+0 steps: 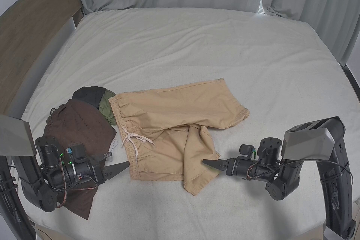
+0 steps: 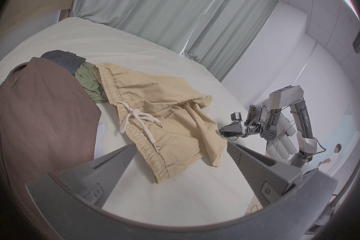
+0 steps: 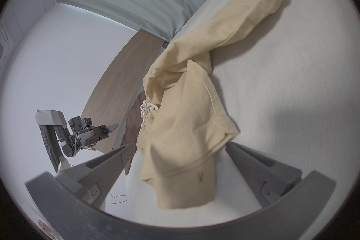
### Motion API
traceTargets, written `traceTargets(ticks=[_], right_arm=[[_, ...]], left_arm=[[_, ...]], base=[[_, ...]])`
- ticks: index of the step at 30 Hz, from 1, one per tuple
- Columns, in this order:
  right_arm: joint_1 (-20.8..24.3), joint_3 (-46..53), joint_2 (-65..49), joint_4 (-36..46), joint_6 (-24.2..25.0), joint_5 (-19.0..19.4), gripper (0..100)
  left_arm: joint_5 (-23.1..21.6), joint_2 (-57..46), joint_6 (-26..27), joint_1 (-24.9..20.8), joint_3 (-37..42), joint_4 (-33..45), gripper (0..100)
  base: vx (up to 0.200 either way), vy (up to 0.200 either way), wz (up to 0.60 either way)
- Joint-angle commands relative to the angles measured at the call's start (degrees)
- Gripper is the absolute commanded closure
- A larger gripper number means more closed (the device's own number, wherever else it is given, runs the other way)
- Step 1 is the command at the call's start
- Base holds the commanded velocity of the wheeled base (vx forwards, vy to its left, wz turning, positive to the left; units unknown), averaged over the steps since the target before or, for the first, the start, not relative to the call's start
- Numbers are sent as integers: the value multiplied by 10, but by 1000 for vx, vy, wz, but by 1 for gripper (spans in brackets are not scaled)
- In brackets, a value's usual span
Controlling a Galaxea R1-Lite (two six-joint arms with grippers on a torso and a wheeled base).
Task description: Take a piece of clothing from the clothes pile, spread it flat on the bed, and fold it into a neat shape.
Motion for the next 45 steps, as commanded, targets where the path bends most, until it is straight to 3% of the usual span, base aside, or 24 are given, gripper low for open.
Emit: traceTargets(ticks=[1, 16, 31, 32, 41, 45], right_arm=[[13, -23, 5, -1, 0, -11, 0], [2, 20, -91, -1, 1, -12, 0], [-6, 21, -85, -1, 0, -12, 0], [-6, 23, -85, -1, 0, -12, 100], [-9, 23, -75, -1, -3, -12, 100], [-33, 22, -76, 0, -6, -12, 100]], left_arm=[[0, 2, 0, -2, 0, 0, 0], [1, 11, 3, -2, 0, 0, 0], [0, 12, 11, -1, 0, 0, 0], [0, 12, 11, -1, 0, 0, 0], [0, 12, 11, -1, 0, 0, 0], [0, 19, 12, -2, 0, 0, 0]], base=[[0, 0, 0], [0, 0, 0], [0, 0, 0], [0, 0, 0], [0, 0, 0], [0, 0, 0]])
